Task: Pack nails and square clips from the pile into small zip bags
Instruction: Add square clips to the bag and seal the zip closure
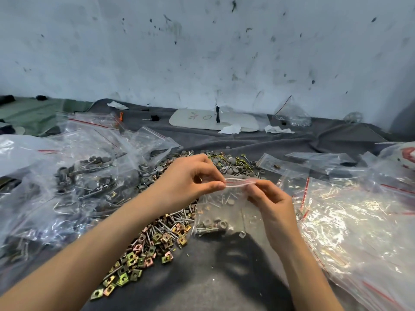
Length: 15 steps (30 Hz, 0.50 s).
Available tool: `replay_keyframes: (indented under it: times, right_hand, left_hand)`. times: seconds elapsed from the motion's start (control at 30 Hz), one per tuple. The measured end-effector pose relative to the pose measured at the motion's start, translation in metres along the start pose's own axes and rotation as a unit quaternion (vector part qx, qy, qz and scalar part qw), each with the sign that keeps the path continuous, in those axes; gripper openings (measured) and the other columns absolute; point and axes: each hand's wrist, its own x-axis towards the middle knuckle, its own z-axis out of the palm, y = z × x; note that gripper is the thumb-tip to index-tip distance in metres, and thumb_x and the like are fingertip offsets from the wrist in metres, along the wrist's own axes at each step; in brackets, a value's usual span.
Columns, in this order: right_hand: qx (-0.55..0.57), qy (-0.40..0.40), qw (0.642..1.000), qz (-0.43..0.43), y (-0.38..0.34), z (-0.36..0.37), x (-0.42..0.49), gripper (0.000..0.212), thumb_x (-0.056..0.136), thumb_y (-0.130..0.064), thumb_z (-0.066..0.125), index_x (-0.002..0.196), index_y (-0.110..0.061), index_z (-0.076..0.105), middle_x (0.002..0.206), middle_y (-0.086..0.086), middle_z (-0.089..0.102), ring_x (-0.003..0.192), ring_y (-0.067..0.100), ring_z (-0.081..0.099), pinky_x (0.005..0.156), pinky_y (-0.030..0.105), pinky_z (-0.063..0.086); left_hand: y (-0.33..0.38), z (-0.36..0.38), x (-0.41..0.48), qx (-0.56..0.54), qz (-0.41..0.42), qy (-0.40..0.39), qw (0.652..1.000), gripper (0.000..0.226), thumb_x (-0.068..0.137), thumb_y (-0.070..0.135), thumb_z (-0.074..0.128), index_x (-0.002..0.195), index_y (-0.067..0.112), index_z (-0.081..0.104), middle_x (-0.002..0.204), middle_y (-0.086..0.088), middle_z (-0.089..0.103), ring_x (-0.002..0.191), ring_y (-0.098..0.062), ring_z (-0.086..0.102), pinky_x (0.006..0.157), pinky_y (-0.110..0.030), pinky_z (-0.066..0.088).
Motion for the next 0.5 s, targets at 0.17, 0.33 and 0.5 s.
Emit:
replay_keyframes:
  times: [0.17,0.33,0.5]
  right_hand:
    - [0.020,0.002,0.997,-0.081,-0.027,-0.003,0.004,0.016,0.073,-0.033,0.078,0.084,-0.022,0.075,0.078,-0.003,0.071,0.072,0.006,0.065,0.065,0.014,0.050]
    - [-0.009,0.005,0.998,-0.069,-0.024,-0.013,-0.004,0.008,0.079,-0.025,0.066,0.080,-0.021,0.073,0.071,-0.003,0.067,0.070,0.010,0.061,0.067,0.017,0.050]
    - [-0.010,0.034,0.999,-0.036,-0.014,-0.021,-0.013,0.008,0.078,-0.022,0.063,0.075,-0.019,0.070,0.067,-0.002,0.063,0.066,0.015,0.061,0.069,0.022,0.053]
  left_hand:
    - [0.007,-0.008,0.003,-0.068,0.018,0.026,0.997,0.022,0.074,0.039,0.066,0.086,0.024,0.075,0.083,0.009,0.060,0.071,-0.005,0.055,0.063,-0.019,0.046]
    - [0.000,0.010,-0.001,-0.081,-0.001,-0.014,0.997,0.018,0.079,0.025,0.068,0.096,0.024,0.074,0.085,0.008,0.062,0.073,-0.006,0.056,0.063,-0.016,0.045]
    - [-0.013,0.026,-0.013,-0.113,-0.033,-0.015,0.993,0.034,0.086,0.013,0.068,0.115,0.030,0.063,0.080,0.012,0.063,0.068,0.002,0.058,0.066,-0.009,0.044]
